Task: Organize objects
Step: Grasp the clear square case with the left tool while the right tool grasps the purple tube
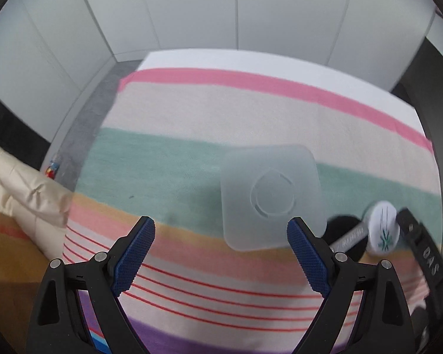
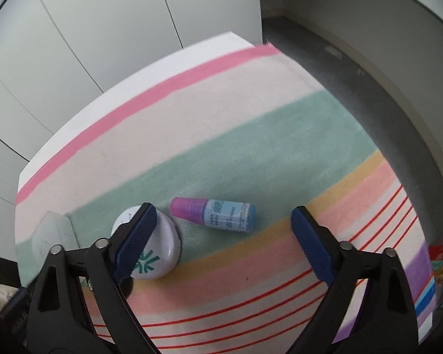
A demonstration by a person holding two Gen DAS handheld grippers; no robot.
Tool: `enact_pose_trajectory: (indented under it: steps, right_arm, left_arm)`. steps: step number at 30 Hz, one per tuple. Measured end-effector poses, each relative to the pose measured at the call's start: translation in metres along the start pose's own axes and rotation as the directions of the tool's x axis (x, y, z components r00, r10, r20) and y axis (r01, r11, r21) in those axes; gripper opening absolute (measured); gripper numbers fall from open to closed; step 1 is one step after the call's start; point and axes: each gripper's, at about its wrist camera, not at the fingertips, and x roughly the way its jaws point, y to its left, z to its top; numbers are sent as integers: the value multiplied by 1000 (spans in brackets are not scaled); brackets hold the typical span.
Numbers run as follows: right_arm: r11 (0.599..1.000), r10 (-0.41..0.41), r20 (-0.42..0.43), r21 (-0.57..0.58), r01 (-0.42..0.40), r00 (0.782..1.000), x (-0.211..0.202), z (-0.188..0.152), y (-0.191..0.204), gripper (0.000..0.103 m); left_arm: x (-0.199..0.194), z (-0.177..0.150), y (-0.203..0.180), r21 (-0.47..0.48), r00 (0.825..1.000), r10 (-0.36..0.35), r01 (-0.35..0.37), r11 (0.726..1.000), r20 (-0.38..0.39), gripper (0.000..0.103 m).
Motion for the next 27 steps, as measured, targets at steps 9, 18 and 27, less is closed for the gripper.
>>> enact_pose_trajectory:
  steps: [9,18,27]
  right_arm:
    - [995,103,-19,-3,-103,995,-1,2,-6,75]
    - [1000,10,6,-27,-10,1000,11,-2,16,97]
    - [998,-9,24,-58,10,1000,7,5,8,62]
  left_arm:
    - [4,5,-18,-6,999,-23,23,1000,-24,92]
    - [3,5,-25,-2,999,-29,29,1000,-26,92]
    - [8,11,-24,-22,998,-47,46,999,-29,93]
